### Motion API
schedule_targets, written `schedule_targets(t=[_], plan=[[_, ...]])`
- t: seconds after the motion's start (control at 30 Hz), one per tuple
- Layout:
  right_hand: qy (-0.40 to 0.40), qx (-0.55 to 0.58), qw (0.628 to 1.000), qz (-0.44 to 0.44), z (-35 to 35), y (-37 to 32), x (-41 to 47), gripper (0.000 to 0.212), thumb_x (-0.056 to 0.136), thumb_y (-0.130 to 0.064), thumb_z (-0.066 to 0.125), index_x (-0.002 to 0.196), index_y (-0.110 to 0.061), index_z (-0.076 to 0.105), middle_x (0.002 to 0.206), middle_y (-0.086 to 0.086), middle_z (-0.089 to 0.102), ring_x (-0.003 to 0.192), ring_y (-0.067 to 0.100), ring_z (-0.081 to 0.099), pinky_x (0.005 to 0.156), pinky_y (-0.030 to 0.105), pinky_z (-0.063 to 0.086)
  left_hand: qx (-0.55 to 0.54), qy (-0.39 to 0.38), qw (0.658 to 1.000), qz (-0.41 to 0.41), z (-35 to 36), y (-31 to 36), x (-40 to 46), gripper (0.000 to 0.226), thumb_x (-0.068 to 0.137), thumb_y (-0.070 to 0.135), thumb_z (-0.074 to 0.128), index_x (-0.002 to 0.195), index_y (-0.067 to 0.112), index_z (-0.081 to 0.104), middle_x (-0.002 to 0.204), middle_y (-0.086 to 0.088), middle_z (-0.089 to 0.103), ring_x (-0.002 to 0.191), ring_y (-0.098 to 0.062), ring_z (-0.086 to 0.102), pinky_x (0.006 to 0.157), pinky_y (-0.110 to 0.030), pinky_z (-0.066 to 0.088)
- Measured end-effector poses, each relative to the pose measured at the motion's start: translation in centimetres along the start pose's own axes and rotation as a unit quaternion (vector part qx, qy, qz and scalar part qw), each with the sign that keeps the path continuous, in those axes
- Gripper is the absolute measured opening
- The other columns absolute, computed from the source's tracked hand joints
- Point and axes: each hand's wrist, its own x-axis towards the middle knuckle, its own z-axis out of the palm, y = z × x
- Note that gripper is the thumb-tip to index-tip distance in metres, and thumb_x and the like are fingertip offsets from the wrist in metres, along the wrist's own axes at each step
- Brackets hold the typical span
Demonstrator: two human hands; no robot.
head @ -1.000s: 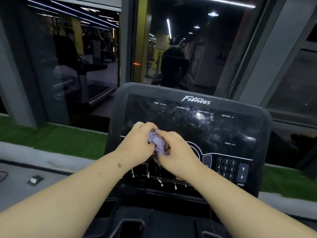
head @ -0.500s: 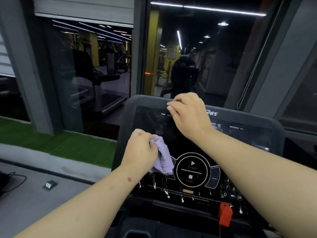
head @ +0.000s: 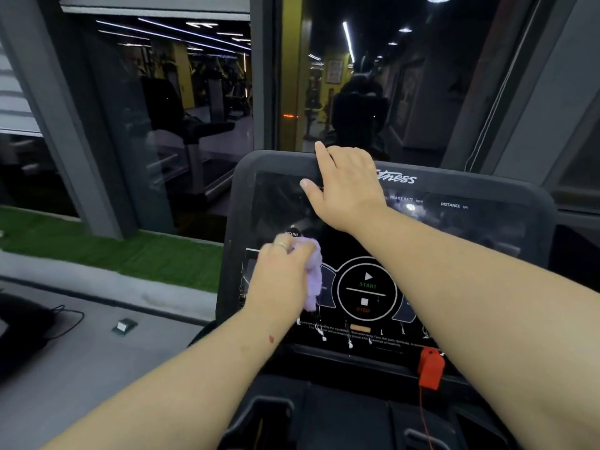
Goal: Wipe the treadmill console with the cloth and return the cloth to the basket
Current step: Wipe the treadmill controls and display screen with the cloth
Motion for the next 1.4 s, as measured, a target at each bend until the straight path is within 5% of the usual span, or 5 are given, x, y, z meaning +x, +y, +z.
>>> schedule_targets(t=[0.13,0.33,0.8,1.0,1.4], plan=[[-0.015,0.006,1.0,-0.007,-0.3,0.3,0.0,0.074,0.097,-0.06,0.03,0.153,-0.012,0.034,0.135,0.005,0.054,0.122,0.03,0.049,0.115,0.047,0.029,-0.061,-0.162,0.985,0.024,1.0,2.2,-3.5,0.04,0.074,0.016,0.079,0.11,0.025,0.064,0.113,-0.006,0.06,0.087,-0.027,0.053,0.074,-0.039,0.055],[-0.027,0.002,1.0,0.001,-0.3,0.2,0.0,0.074,0.097,-0.061,0.03,0.153,-0.012,0.034,0.138,0.006,0.052,0.125,0.031,0.047,0.116,0.047,0.026,-0.356,0.04,0.906,-0.226,-2.0,3.0,-0.7,0.008,0.09,0.014,0.053,0.086,0.008,0.055,0.057,-0.007,0.066,0.045,-0.03,0.063,0.046,-0.032,0.046],[-0.03,0.01,0.999,0.004,-0.4,0.0,-0.3,0.072,0.098,-0.058,0.031,0.154,-0.013,0.032,0.141,0.004,0.049,0.131,0.027,0.043,0.12,0.047,0.021,-0.377,-0.093,0.887,-0.251,-2.6,4.5,-0.1,0.014,0.079,0.024,0.052,0.086,0.013,0.056,0.07,-0.024,0.069,0.049,-0.047,0.064,0.052,-0.056,0.053],[-0.031,0.017,0.999,0.002,-0.4,0.2,-0.2,0.07,0.098,-0.056,0.033,0.154,-0.013,0.033,0.14,0.003,0.05,0.13,0.026,0.044,0.119,0.046,0.023,0.002,0.038,0.994,-0.106,-2.7,1.8,1.7,0.028,0.089,0.005,0.055,0.108,0.017,0.071,0.112,-0.013,0.059,0.095,-0.037,0.059,0.076,-0.03,0.043],[-0.021,0.01,1.0,0.005,-0.3,0.1,-0.1,0.069,0.099,-0.055,0.032,0.153,-0.013,0.033,0.139,0.003,0.051,0.128,0.027,0.046,0.119,0.046,0.024,-0.288,-0.038,0.929,-0.231,-1.6,4.8,-1.8,0.02,0.086,0.027,0.048,0.097,0.012,0.056,0.075,-0.023,0.071,0.056,-0.042,0.068,0.054,-0.049,0.054]])
